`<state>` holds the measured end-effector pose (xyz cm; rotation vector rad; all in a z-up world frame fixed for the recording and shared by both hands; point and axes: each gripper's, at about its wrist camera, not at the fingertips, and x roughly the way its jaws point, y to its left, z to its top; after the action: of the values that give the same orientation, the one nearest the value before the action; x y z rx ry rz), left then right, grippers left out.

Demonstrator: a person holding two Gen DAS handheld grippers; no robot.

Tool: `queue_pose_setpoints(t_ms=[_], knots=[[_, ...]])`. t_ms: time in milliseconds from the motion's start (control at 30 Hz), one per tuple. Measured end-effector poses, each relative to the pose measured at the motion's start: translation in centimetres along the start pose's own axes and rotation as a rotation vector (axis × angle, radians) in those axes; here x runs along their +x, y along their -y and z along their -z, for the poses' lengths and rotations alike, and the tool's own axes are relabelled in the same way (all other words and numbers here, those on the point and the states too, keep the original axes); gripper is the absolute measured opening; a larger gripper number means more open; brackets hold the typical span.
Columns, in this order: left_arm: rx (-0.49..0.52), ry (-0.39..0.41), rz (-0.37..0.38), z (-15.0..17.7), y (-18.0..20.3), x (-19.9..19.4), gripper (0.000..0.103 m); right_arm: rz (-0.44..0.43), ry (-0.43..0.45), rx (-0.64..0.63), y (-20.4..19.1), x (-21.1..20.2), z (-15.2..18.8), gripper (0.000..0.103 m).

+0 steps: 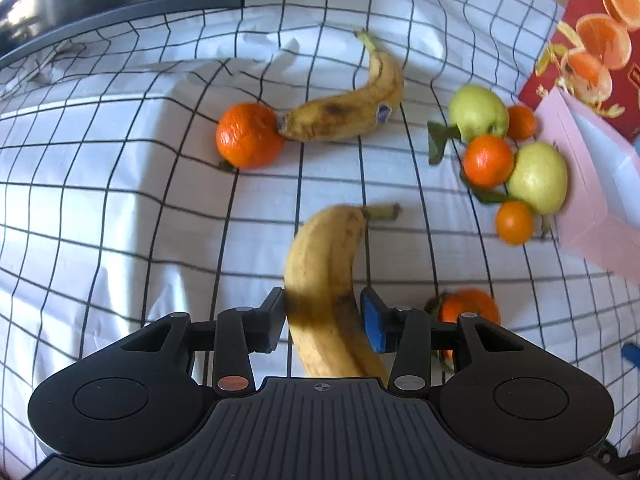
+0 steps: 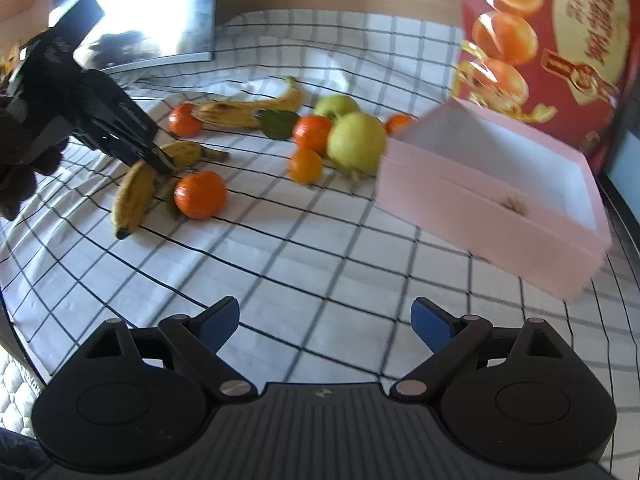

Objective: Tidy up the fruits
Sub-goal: 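Lift the banana with the left tool while the right tool grasps a mandarin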

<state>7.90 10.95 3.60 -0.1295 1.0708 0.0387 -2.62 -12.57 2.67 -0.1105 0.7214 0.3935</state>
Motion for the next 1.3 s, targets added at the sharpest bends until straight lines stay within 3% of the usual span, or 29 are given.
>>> queue_pose_setpoints(t_ms=[233,400,567,633,667,700,800,967,1133,1300], knots=[[-0.020,0.006,0.035,1.2,-1.1,-0.6,0.047,-0.120,0.046,-0.087,-2.4,1.3,-2.6,0.082],[-0.073,-0.005,0.087,1.6,-2.5,-0.7,0.047,-0.183,0.085,-0.157,-5.1,3.9,-5.1,0.082],[-0.060,-0.011,0.093,1.4,-2.3,-0.6,0.048,-0.230,0.049,-0.176,-7.1,7.3,-6.8,0.081],[-0.040,-0.007,0.083,1.2,-1.9,-0.4,0.046,-0.239,0.040,-0.183,-7.4,8.2,-7.0,0.071],[-0.030,-0.004,0.076,1.1,-1.6,-0.3,0.045,-0.246,0.026,-0.186,-7.5,8.6,-7.1,0.054],[-0.019,-0.001,0.071,0.9,-1.4,-0.1,0.045,-0.255,0.008,-0.186,-7.6,8.9,-7.1,0.046],[0.031,0.004,0.032,0.6,-0.3,0.3,0.046,-0.263,-0.005,-0.158,-6.8,8.3,-6.9,0.046],[0.104,0.002,-0.042,1.0,1.1,0.5,0.045,-0.217,0.001,-0.122,-4.9,5.5,-5.5,0.046],[0.091,0.021,-0.072,1.2,1.4,0.3,0.042,-0.151,-0.002,-0.073,-2.6,3.2,-3.9,0.046],[0.084,0.056,-0.031,2.8,2.6,-0.9,0.042,-0.078,0.032,-0.030,-0.3,0.0,-2.6,0.041]])
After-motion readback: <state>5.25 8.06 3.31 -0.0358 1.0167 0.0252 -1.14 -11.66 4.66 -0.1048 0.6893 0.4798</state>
